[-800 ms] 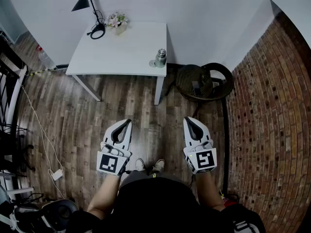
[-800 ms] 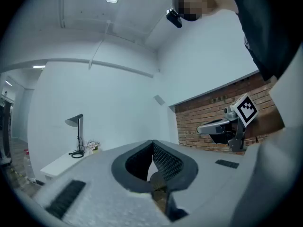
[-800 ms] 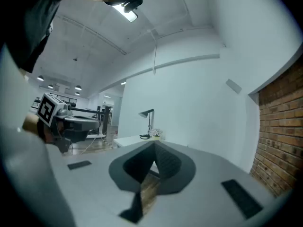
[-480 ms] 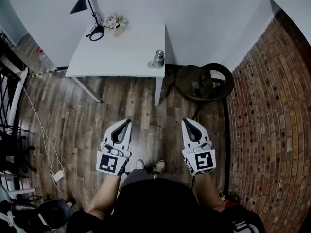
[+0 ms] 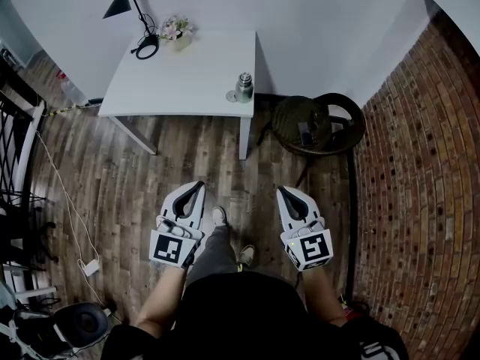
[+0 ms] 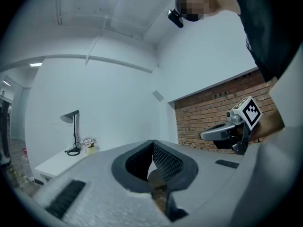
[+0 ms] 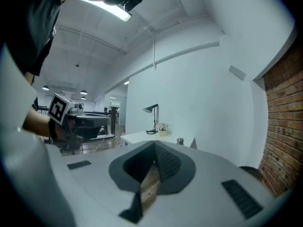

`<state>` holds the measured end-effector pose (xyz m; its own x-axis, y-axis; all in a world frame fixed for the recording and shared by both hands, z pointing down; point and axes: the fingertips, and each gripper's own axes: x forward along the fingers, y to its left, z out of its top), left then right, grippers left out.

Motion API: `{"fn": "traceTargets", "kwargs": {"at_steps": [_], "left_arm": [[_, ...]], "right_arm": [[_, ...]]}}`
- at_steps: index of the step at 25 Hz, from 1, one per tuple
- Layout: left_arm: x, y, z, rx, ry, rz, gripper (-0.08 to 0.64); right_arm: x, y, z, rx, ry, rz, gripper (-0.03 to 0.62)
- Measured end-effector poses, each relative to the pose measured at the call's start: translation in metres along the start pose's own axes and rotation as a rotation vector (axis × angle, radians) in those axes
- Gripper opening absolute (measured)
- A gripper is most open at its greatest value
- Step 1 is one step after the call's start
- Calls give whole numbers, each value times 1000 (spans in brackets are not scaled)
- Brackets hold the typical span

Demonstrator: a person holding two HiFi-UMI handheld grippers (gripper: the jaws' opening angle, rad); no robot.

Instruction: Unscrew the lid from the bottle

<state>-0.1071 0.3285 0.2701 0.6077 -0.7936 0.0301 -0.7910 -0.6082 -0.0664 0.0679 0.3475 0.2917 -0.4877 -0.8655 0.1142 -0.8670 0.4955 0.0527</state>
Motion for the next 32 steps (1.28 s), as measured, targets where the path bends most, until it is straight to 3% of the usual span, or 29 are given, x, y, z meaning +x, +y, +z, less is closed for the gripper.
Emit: {"fn": "traceTargets", "kwargs": {"at_steps": [8, 15, 23, 32], "left_arm": [[71, 52, -14, -22, 12, -51, 23], [152, 127, -13, -38, -7, -89, 23], [221, 184, -13, -67, -26, -165, 23], [266, 180, -26, -87, 3, -191, 23]], "right_arm": [[72, -22, -15, 54, 57, 7, 14], [176, -15, -8, 33, 108, 111, 14], [253, -52, 15, 9, 131, 0, 14], [272, -110, 17, -13, 113, -78, 14]]}}
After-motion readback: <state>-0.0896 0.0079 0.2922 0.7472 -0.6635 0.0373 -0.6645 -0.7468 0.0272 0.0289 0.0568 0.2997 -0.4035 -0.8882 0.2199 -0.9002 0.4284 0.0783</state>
